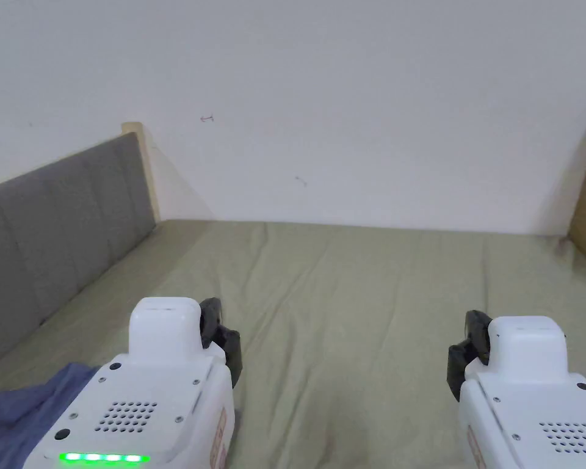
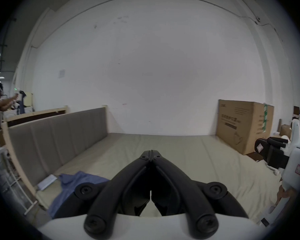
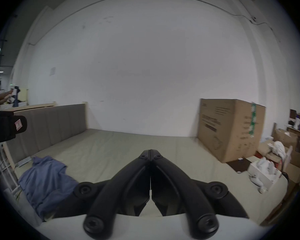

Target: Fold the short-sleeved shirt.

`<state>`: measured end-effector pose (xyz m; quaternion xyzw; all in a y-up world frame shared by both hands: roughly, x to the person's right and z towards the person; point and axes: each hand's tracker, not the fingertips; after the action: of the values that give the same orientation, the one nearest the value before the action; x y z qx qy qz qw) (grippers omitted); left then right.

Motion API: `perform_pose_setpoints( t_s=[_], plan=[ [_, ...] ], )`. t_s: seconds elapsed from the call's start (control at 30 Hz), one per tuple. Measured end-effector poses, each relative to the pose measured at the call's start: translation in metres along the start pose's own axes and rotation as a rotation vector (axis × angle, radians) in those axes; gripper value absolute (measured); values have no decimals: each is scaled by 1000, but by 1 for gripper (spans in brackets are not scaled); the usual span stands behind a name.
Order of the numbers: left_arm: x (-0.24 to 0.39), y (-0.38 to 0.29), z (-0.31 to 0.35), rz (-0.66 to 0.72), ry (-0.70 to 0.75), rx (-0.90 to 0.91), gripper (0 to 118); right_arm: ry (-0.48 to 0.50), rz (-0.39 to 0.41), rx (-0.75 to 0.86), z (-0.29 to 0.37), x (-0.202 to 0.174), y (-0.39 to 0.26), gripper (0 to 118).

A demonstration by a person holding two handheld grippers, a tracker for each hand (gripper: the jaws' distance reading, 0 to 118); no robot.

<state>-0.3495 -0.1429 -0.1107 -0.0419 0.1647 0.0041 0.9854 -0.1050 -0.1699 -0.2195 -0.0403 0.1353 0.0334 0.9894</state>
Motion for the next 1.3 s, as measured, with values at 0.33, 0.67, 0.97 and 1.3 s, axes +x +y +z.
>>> perform_pose_setpoints(
  t_s=[0.33, 0.67, 0.97, 1.3],
  plan=[
    [-102, 6, 72, 43, 346, -15, 0, 366, 31, -25, -1, -120, 6, 0],
    [-140, -30, 44, 133, 356, -182, 0, 447, 64, -75, 0, -156, -1, 0],
    [-184, -167, -107, 310, 272, -672, 0, 425, 70, -190, -27, -143, -21, 0],
    [-205, -197, -159, 342, 232, -820, 94, 389, 46, -315, -70, -126, -55, 0]
  ],
)
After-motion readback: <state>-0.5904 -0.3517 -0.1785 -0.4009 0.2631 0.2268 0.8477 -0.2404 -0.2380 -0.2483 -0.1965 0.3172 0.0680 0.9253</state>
